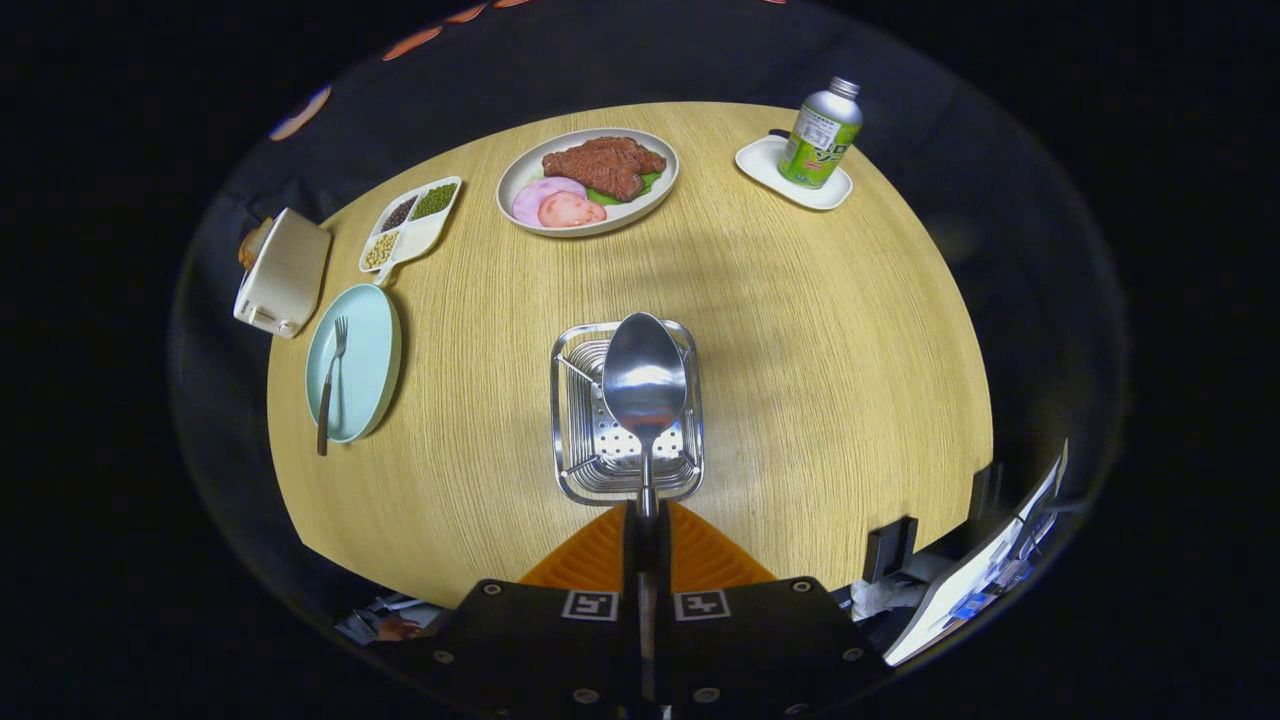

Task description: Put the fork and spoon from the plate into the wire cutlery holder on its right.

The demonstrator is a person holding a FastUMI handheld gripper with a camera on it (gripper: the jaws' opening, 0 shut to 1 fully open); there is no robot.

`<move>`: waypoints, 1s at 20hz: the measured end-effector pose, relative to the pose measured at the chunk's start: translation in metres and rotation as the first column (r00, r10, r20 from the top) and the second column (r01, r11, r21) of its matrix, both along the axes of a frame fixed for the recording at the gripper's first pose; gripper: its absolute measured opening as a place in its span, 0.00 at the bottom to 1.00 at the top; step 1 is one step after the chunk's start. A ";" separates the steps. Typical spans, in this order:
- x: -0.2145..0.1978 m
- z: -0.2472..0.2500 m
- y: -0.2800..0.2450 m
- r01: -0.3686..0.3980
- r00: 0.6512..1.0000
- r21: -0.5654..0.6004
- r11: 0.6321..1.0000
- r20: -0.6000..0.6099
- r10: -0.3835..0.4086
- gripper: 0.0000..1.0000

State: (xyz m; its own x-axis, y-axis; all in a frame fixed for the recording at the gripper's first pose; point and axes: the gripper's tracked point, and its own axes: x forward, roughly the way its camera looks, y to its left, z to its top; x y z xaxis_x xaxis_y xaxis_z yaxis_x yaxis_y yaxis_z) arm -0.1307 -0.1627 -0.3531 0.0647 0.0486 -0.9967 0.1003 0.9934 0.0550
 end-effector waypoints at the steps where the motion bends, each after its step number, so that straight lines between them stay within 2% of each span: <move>1: 0.000 0.000 -0.002 -0.006 1.000 -0.006 1.000 0.000 0.006 0.07; 7: 0.018 0.009 -0.009 -0.008 0.998 0.013 1.000 0.064 0.007 0.09; 11: 0.045 0.026 0.000 -0.012 0.984 0.074 0.997 0.179 -0.001 0.10; 13: 0.066 0.040 0.004 -0.036 0.959 0.092 0.995 0.282 0.009 0.09; 15: 0.090 0.061 0.012 -0.059 0.914 0.108 0.992 0.406 0.010 0.15; 17: 0.114 0.084 0.020 -0.081 0.849 0.115 0.990 0.529 0.008 0.25; 19: 0.137 0.112 0.028 -0.103 0.752 0.104 0.989 0.660 0.009 0.35; 20: 0.147 0.129 0.033 -0.119 0.695 0.095 0.988 0.718 0.014 0.44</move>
State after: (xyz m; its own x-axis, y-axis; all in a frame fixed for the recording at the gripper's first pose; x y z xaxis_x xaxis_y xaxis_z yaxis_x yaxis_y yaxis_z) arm 0.0166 -0.1302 -0.2246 0.7456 0.2001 -0.6356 -0.0873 0.9750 0.2046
